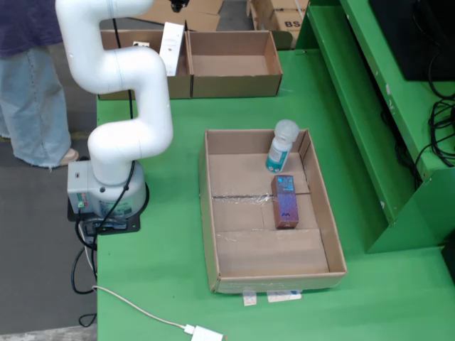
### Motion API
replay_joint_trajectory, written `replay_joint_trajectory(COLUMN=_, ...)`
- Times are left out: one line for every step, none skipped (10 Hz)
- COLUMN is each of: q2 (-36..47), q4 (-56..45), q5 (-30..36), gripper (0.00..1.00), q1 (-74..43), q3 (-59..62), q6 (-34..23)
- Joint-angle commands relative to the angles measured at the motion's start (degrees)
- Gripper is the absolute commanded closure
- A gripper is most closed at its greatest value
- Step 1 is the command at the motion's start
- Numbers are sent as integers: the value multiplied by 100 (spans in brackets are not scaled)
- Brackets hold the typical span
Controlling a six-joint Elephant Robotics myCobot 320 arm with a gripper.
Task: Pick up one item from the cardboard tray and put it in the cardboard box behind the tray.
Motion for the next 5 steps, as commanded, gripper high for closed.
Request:
replay_joint_trajectory(q2=3656, q4=-9708, q5=1600, gripper=0, q1=-5685, q3=5929, q6=-3706)
replay_joint_trajectory(q2=4791, q4=-9325, q5=1309, gripper=0, q1=-5310, q3=4389, q6=-3197)
replay_joint_trajectory(q2=5811, q4=-8872, q5=1159, gripper=0, q1=-5211, q3=2952, q6=-2892)
replay_joint_trajectory(q2=7172, q4=-7971, q5=1065, gripper=0, q1=-5214, q3=653, q6=-2610)
replay_joint_trajectory(q2=8835, q4=-6568, q5=151, gripper=0, q1=-5550, q3=-1256, q6=-2790)
